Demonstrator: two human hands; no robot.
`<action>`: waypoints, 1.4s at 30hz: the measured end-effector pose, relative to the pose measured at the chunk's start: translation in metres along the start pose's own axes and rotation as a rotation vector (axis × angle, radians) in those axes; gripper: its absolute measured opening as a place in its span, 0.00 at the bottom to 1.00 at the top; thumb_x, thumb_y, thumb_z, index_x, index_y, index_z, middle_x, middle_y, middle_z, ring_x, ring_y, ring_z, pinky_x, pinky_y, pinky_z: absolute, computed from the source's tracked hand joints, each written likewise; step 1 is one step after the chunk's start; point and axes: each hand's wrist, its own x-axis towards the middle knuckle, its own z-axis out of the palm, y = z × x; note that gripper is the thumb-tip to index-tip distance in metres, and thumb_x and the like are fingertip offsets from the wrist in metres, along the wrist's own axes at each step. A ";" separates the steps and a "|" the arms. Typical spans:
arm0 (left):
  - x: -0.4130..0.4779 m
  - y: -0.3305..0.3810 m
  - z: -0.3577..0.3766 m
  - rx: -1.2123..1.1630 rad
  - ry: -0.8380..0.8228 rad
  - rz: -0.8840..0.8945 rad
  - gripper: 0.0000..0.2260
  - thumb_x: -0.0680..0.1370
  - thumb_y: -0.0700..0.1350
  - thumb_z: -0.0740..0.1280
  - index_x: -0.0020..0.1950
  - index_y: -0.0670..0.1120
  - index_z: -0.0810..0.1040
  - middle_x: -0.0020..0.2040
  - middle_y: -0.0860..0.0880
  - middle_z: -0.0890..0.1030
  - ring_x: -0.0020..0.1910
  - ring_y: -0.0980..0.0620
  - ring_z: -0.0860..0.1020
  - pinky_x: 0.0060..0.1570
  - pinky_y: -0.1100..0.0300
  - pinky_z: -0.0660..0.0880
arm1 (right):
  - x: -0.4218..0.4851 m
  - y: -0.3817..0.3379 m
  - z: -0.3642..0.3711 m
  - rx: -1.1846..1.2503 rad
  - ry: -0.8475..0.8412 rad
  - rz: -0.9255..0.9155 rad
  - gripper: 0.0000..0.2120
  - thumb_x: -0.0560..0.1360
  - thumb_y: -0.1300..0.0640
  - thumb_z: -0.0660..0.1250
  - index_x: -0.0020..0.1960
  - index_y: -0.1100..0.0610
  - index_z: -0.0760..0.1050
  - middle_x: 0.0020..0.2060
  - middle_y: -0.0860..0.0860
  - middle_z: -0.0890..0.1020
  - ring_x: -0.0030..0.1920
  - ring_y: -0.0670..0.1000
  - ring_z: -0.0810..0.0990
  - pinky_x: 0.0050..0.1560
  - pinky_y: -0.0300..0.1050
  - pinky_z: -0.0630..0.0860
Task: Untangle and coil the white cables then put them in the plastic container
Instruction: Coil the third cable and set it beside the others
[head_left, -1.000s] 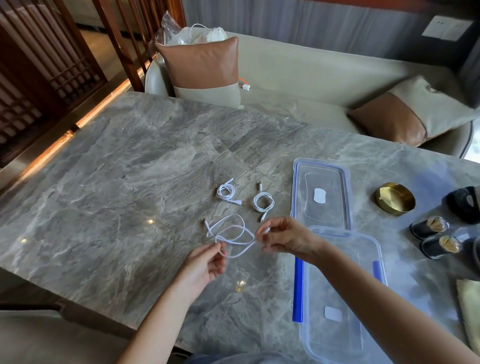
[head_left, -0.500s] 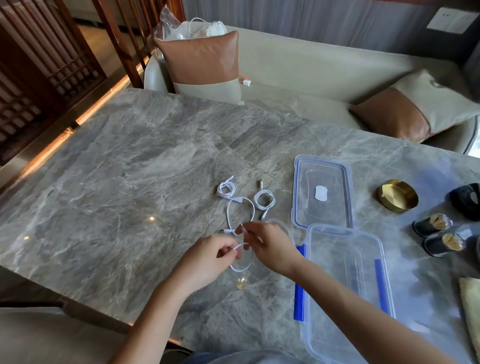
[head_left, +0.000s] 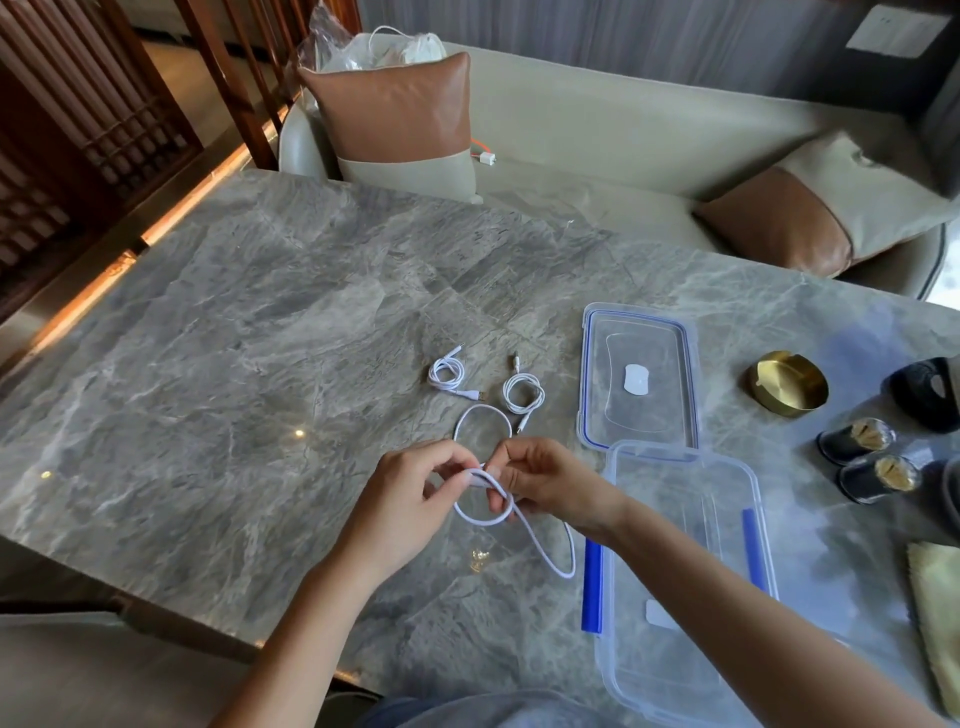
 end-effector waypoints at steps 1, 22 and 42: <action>0.000 0.000 0.001 -0.069 -0.005 -0.056 0.06 0.74 0.39 0.69 0.43 0.50 0.81 0.40 0.55 0.83 0.40 0.57 0.80 0.37 0.61 0.76 | 0.000 -0.001 0.001 0.010 0.011 -0.011 0.09 0.78 0.60 0.62 0.41 0.56 0.76 0.30 0.48 0.80 0.30 0.44 0.76 0.32 0.32 0.71; -0.002 0.002 0.004 -0.958 0.095 -0.461 0.03 0.66 0.46 0.72 0.37 0.49 0.81 0.34 0.48 0.83 0.31 0.56 0.81 0.32 0.65 0.78 | -0.015 -0.011 -0.002 -0.007 -0.032 0.029 0.07 0.74 0.64 0.67 0.50 0.56 0.79 0.43 0.54 0.81 0.44 0.49 0.80 0.50 0.45 0.79; -0.013 0.000 0.019 -0.180 0.455 0.097 0.03 0.73 0.48 0.68 0.42 0.55 0.81 0.38 0.58 0.80 0.39 0.61 0.78 0.36 0.70 0.69 | -0.012 -0.014 0.030 0.145 0.069 -0.054 0.04 0.73 0.59 0.68 0.48 0.54 0.78 0.33 0.47 0.76 0.31 0.43 0.72 0.33 0.35 0.74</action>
